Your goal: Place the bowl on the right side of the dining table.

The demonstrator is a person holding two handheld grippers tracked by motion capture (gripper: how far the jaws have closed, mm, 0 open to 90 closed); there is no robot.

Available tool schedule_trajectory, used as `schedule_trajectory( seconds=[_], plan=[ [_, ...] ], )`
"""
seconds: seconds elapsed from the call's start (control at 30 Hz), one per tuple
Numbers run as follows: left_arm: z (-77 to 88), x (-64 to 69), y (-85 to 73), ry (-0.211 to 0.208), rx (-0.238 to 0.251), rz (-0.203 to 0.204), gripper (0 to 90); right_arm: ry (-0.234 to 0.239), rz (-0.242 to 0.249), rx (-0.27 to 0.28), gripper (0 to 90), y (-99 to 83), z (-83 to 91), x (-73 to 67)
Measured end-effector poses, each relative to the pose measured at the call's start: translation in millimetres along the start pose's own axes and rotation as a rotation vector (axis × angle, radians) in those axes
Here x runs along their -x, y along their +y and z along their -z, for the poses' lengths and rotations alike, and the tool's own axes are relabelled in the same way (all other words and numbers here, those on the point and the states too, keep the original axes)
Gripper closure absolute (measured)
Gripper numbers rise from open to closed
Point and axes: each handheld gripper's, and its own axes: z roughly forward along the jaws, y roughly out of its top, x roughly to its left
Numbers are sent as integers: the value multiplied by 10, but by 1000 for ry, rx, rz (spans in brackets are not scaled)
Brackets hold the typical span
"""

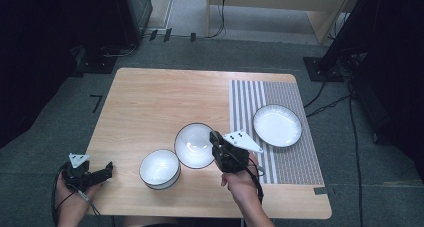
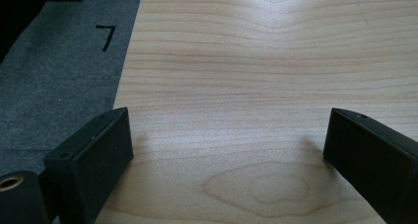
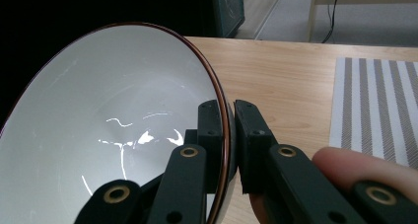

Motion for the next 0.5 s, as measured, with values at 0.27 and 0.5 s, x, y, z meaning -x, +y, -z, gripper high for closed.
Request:
schedule_trajectory(
  seconds=[0.27,0.5],
  plan=[
    [0,1,0,0,0,0,42,-23,-9,5,839,7,40,146],
    [0,1,0,0,1,0,42,-45,-30,12,838,17,69,281]
  ],
)
